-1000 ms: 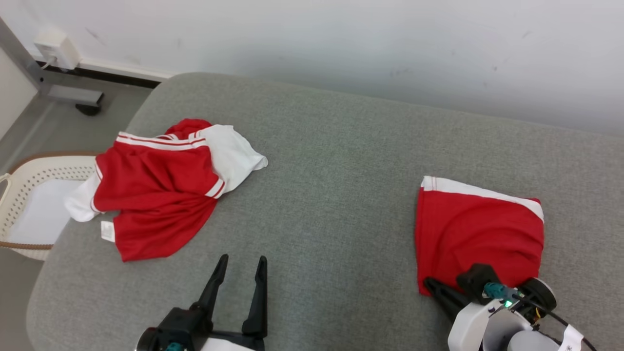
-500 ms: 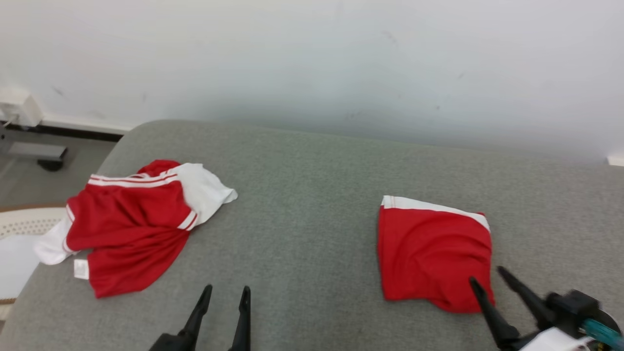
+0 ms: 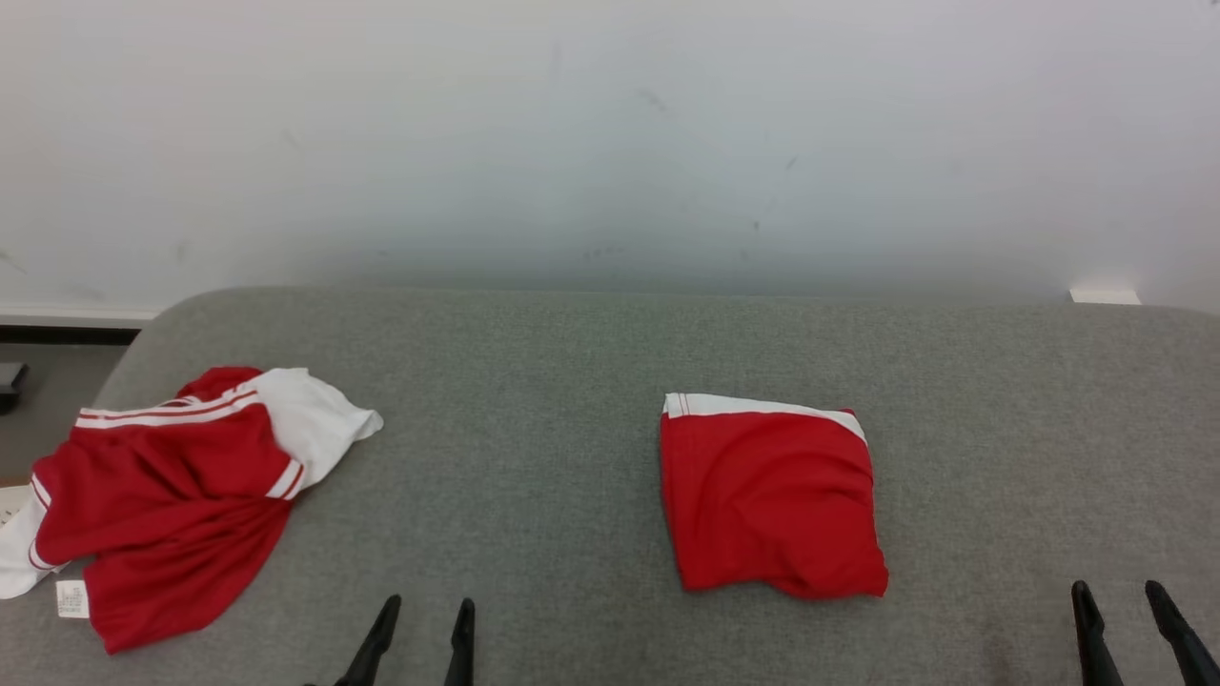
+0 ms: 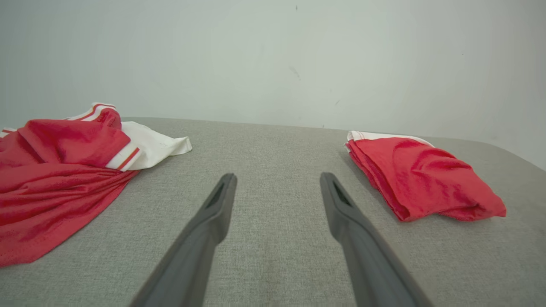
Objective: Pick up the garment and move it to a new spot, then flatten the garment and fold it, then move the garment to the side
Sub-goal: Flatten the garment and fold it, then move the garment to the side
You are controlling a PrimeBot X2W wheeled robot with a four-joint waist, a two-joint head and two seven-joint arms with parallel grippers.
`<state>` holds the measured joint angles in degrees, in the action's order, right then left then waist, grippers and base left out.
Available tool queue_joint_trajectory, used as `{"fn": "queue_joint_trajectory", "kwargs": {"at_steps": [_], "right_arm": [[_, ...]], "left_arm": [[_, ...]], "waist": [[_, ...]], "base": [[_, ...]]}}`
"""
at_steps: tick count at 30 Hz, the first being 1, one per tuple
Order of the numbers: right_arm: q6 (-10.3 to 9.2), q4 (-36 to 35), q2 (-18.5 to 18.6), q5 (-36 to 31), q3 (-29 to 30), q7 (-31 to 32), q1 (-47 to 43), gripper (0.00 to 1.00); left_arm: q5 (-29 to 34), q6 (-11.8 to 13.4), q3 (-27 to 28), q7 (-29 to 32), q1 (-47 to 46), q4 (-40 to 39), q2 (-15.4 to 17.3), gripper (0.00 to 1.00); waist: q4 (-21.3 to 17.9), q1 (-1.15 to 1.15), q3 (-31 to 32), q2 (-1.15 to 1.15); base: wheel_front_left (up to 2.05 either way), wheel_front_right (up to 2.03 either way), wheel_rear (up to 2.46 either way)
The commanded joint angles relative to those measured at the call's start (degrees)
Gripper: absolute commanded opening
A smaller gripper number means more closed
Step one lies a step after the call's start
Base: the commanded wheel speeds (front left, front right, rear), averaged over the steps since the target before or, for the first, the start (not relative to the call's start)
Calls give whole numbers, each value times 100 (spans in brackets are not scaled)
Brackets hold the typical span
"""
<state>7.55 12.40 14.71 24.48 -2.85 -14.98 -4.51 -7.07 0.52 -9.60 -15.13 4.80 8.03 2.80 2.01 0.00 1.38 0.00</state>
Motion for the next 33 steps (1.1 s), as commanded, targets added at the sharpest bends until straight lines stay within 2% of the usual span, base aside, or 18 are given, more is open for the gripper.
{"fn": "queue_joint_trajectory", "kwargs": {"at_steps": [1, 8, 13, 15, 18, 21, 27, 30, 33], "right_arm": [[-13, -53, -102, -58, 121, -19, -113, 100], [-13, 41, -586, -253, 298, -21, -236, 100], [-13, 186, -547, -145, 115, -22, -76, 100], [-13, 218, -550, -20, 94, -22, -37, 100], [-13, 349, -635, 954, -41, 119, 117, 100], [-13, 330, -344, 1969, -122, 1015, 486, 100], [-13, 253, 248, 4017, -89, 3860, 1405, 100], [-13, 440, 504, 4478, 42, 4833, 1859, 100], [-13, 665, 632, 4591, 104, 5451, 2320, 100]], "left_arm": [[58, -11, 32, -2, 78, 15, 21, 100], [36, 4, 83, -2, 0, 85, 21, 100], [17, 18, 61, -2, -65, 79, 20, 100], [14, 28, 58, -2, -75, 75, 20, 100], [5, 36, 47, -2, -83, 63, 19, 100], [11, 48, 23, -2, -156, 17, 19, 100], [-29, 18, -179, -2, -480, -10, 20, 100], [-96, 48, -332, -2, -684, 11, 19, 100], [-171, 99, -490, -2, -871, 20, 21, 100]], "waist": [[-55, 0, 7, 0], [-225, 0, -65, 0], [-222, 0, -118, 0], [-207, 0, -136, 0], [-157, 0, -208, 0], [-114, 0, -406, 0], [120, 0, -959, 0], [327, 0, -1226, 0], [549, 0, -1490, 0]], "base": [[0, 0, 0], [0, 0, 0], [0, 0, 0], [0, 0, 0], [0, 0, 0], [0, 0, 0], [0, 0, 0], [0, 0, 0], [0, 0, 0]]}}
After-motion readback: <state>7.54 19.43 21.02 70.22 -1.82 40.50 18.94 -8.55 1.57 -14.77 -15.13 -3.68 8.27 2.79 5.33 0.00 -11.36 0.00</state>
